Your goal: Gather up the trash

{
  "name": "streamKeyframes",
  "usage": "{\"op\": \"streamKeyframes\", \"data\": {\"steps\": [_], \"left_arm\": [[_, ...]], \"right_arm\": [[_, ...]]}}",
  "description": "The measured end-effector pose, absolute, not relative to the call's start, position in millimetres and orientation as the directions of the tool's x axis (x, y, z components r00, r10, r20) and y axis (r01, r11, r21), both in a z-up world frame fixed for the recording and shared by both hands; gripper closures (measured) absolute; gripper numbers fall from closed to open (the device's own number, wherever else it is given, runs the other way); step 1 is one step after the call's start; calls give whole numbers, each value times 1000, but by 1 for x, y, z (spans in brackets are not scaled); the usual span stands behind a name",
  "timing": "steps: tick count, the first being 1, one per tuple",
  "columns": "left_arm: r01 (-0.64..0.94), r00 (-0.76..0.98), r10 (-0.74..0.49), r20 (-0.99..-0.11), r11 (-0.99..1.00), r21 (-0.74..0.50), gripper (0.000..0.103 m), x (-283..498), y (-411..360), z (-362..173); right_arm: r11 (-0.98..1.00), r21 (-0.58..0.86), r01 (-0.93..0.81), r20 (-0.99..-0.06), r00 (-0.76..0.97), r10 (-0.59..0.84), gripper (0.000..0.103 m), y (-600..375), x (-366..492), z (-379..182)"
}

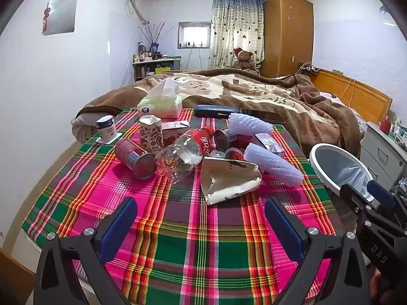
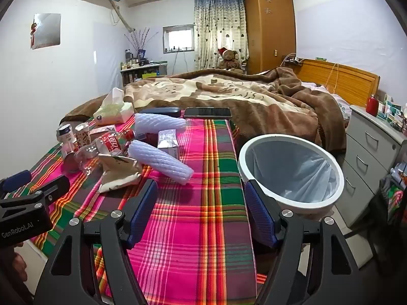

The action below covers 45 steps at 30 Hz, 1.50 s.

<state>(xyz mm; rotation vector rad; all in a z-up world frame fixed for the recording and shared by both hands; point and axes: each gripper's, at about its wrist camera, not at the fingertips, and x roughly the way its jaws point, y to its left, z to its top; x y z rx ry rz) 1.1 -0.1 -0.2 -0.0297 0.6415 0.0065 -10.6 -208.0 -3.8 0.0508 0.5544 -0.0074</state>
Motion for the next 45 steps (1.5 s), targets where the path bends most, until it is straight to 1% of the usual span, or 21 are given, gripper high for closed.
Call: {"op": "streamKeyframes", "data": {"steps": [16, 45], "left_arm": [[-29, 807, 11, -591, 999, -20, 1, 1, 1, 8], [-30, 810, 6, -587, 999, -31, 1, -3, 3, 1]], "right_arm": [[999, 34, 16, -539, 842, 5, 30, -205, -9, -5], [999, 34, 23, -545, 839, -1, 30, -205, -9, -5]]}}
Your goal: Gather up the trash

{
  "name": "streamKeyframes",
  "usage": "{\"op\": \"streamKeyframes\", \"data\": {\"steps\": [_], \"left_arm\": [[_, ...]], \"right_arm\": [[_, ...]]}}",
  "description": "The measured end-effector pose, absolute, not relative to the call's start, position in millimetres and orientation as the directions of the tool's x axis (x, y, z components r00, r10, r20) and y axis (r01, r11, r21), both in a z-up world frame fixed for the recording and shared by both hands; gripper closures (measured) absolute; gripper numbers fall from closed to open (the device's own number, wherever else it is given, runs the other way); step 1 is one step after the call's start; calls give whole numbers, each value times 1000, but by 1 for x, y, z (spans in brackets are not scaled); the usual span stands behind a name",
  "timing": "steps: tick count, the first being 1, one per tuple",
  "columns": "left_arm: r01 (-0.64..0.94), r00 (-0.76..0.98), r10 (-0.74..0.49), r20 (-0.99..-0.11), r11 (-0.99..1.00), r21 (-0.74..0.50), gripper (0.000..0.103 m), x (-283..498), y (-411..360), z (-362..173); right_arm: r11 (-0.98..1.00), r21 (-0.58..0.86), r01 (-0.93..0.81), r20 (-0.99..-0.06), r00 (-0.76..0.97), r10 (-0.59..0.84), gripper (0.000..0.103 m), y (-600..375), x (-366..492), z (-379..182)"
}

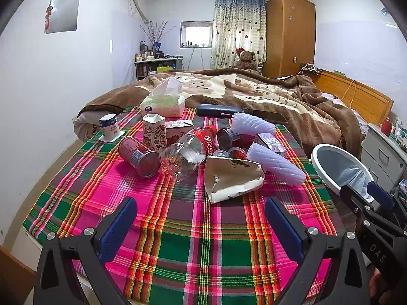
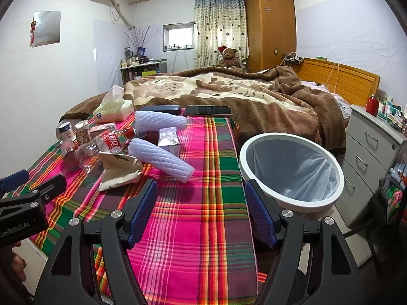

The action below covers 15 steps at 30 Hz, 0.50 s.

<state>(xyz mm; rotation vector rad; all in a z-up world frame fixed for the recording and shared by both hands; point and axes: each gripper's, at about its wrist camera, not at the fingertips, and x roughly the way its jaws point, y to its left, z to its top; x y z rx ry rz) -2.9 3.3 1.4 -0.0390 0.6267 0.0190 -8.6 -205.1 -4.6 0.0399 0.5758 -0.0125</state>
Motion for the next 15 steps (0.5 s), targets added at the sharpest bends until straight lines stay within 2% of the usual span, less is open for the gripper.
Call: {"op": "streamKeyframes", "data": {"steps": [15], "left_arm": [[-30, 811, 5, -585, 999, -32, 1, -4, 4, 1]], "right_arm": [[999, 33, 22, -544, 839, 0, 30, -205, -9, -5]]}}
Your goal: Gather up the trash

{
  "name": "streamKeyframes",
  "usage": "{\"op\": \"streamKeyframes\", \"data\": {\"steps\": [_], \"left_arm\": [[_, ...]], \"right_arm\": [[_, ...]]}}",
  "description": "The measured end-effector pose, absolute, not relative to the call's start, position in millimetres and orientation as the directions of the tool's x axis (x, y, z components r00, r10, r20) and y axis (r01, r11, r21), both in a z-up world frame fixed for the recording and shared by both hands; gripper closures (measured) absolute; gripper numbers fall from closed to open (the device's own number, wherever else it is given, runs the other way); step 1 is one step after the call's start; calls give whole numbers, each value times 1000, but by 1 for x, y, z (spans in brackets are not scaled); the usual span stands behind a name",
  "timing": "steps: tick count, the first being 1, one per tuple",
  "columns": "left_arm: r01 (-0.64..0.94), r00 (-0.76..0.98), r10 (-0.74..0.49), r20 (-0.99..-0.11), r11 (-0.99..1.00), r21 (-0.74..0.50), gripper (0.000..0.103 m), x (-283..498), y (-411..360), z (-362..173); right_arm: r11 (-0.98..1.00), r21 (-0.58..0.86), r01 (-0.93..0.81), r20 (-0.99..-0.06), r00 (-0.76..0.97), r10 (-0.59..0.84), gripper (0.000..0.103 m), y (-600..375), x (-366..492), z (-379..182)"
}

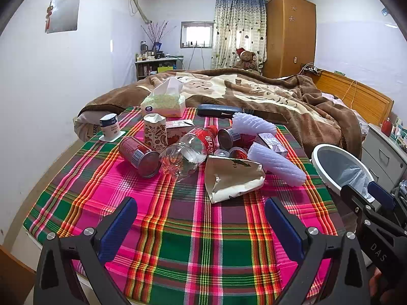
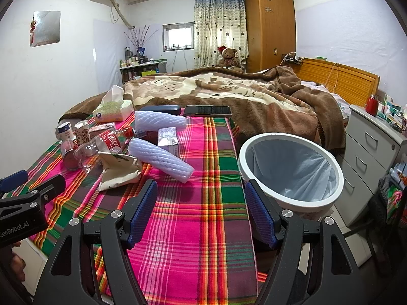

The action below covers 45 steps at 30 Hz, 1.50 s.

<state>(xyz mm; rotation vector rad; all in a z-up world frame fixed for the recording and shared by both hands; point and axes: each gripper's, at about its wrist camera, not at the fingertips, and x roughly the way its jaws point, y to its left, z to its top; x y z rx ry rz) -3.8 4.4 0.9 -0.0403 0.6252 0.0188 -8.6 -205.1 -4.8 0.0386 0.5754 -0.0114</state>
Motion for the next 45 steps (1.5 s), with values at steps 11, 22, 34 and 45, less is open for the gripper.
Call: {"op": "streamKeyframes", "data": {"steps": [11, 22, 34, 45], "left_arm": [[-30, 811, 6, -586, 999, -31, 1, -4, 5, 1], [-31, 811, 6, -585, 999, -32, 1, -5, 5, 1], [-28, 804, 3, -594, 999, -32, 1, -1, 9, -1], [-5, 757, -50, -652, 997, -82, 1, 50, 42, -22]], "right_arm": [[999, 33, 22, -544, 839, -1, 30, -206, -8, -5], [999, 34, 24, -545, 838, -2, 30, -208, -9, -4], [999, 35, 7, -550, 835, 13, 30, -212, -3, -7], [992, 71, -107, -589, 798, 128, 30, -213, 54, -28]]}}
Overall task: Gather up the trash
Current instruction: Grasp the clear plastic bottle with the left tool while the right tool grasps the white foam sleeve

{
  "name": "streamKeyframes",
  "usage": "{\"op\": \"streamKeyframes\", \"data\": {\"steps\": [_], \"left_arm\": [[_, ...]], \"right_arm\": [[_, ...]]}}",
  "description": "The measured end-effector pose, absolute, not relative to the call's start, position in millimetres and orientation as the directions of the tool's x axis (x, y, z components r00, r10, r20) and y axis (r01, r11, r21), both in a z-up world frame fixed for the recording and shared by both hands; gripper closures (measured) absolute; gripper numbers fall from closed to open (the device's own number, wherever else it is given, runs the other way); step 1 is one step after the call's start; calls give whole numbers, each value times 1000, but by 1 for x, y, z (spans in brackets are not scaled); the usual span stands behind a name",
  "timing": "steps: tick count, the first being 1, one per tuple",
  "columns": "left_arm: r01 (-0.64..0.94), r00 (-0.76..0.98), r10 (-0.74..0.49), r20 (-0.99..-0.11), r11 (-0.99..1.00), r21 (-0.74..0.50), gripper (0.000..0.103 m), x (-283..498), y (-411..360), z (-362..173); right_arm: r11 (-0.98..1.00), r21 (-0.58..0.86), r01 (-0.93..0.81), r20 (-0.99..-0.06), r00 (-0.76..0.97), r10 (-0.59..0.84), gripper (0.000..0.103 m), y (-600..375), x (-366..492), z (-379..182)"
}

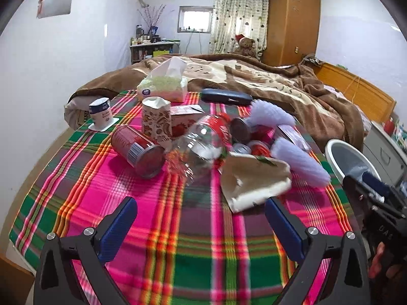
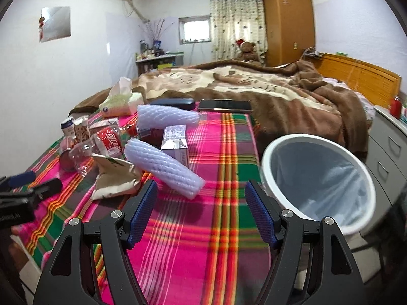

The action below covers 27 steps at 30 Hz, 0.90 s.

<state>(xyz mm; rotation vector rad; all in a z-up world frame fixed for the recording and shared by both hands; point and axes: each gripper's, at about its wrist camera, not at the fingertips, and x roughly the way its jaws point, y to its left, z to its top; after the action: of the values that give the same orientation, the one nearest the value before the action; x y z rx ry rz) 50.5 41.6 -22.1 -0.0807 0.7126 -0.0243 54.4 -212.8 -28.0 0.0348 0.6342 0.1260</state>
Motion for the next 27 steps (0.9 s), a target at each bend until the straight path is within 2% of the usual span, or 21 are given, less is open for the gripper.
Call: {"op": "streamKeyframes", "data": {"steps": [9, 14, 18, 20, 21, 23, 27], "left_arm": [[22, 731, -87, -676, 994, -105, 3, 104, 67, -24], [43, 711, -86, -698, 996, -79, 3, 131, 68, -27], [72, 691, -125, -712, 992, -105, 4, 152, 69, -31], [85, 686, -115, -719, 993, -78, 7, 161, 66, -31], [97, 683, -118, -721, 993, -70, 9, 163, 63, -31], [115, 675, -124, -727, 991, -63, 13, 170, 61, -31], [138, 650, -144, -746, 988, -70, 18, 179, 56, -35]], "right_arm": [[975, 29, -221, -640, 745, 188, 30, -195, 81, -32], [959, 103, -264, -655, 707, 265, 30, -196, 91, -35], [949, 85, -303, -678, 680, 278, 30, -189, 97, -38], [945, 80, -316, -691, 665, 281, 31, -187, 101, -39], [944, 78, -320, -696, 661, 282, 34, -187, 102, -40], [943, 85, -321, -704, 651, 284, 47, -187, 103, -40], [942, 101, -319, -710, 640, 292, 59, -189, 104, -42]]}}
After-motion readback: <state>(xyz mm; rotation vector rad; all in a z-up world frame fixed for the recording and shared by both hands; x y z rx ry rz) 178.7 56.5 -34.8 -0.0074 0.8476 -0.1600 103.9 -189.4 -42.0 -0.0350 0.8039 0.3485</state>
